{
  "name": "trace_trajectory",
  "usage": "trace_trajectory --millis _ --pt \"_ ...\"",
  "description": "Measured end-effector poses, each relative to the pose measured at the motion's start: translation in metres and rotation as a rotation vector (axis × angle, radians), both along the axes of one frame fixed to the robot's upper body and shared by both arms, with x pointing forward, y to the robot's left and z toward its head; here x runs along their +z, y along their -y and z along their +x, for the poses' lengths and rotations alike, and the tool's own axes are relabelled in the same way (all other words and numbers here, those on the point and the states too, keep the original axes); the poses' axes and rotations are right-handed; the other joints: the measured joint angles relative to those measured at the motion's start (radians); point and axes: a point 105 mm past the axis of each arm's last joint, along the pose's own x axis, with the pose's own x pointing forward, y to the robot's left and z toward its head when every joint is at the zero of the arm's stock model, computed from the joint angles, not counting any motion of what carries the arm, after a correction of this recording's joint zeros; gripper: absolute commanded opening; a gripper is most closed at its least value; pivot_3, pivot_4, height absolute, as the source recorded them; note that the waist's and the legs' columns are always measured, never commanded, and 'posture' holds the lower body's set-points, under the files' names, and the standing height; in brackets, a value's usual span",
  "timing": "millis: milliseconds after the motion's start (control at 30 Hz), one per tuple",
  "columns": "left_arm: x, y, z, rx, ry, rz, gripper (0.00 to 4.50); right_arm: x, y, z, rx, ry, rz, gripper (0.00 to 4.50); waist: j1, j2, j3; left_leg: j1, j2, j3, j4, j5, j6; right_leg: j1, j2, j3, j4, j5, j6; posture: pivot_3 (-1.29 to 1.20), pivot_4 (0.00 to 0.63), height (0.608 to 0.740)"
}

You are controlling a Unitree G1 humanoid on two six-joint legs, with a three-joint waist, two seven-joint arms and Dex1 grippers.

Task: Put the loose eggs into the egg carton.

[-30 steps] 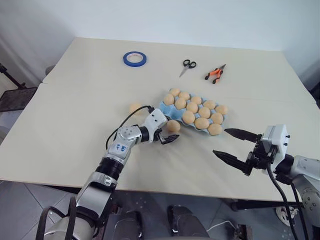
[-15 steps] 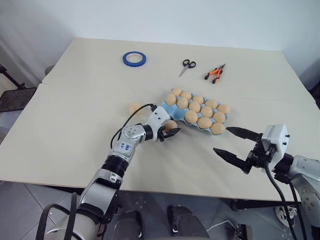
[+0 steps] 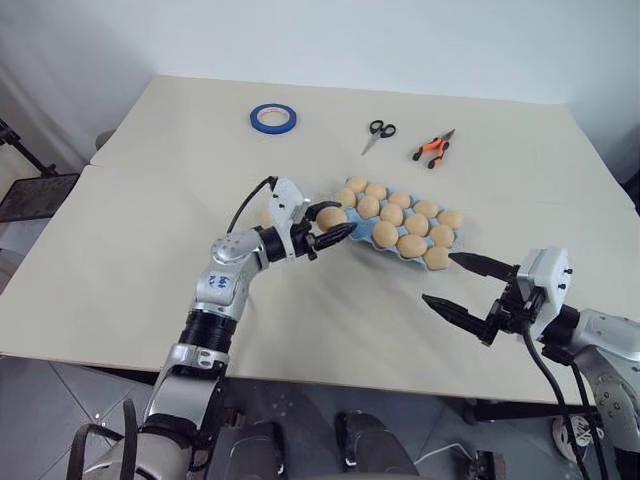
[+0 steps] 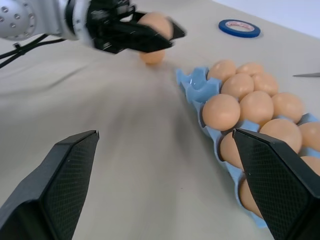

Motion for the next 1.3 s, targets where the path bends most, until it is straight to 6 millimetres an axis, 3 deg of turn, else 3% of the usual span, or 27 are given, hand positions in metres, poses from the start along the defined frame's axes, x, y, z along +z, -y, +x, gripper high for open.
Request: trace_trajectory --millis 267,500,800,1167,1300 --pt "-0.007 0.022 0.018 0.047 0.007 0.002 2.36 0.003 0.001 0.003 -0.016 0.024 0.004 4.50 0.003 0.000 0.000 -0.001 0.001 0.001 -0.001 -0.001 -0.001 -0.002 0.002 0.001 -0.002 0.000 0.000 0.00 0.150 0.740" --pt "-0.013 0.026 0.025 0.067 0.009 0.026 4.48 -0.002 0.003 0.002 -0.037 0.008 0.005 4.50 0.007 0.000 0.000 -0.001 0.001 0.002 -0.001 -0.001 -0.001 -0.002 0.002 0.002 -0.002 0.000 0.000 0.00 0.150 0.740" --pt "-0.012 0.026 0.022 0.037 0.037 0.037 4.48 -0.002 0.004 0.003 -0.043 0.011 0.005 4.50 0.010 0.000 0.000 -0.001 0.001 0.002 -0.001 -0.001 -0.001 -0.002 0.003 0.002 -0.002 0.000 0.000 0.00 0.150 0.740" --pt "-0.020 0.014 0.026 0.088 0.040 0.076 4.48 0.004 0.002 0.006 -0.025 0.033 0.001 4.50 0.015 0.000 0.000 -0.001 0.001 0.002 -0.001 -0.002 -0.001 -0.002 0.002 0.002 -0.002 0.000 0.000 0.00 0.150 0.740" --pt "-0.024 0.001 0.023 0.116 0.047 0.084 4.48 0.006 0.002 0.007 -0.027 0.042 -0.002 4.50 0.010 0.000 0.000 0.000 0.002 0.003 -0.001 -0.002 -0.002 -0.002 0.003 0.002 -0.001 0.000 0.000 0.00 0.150 0.740"
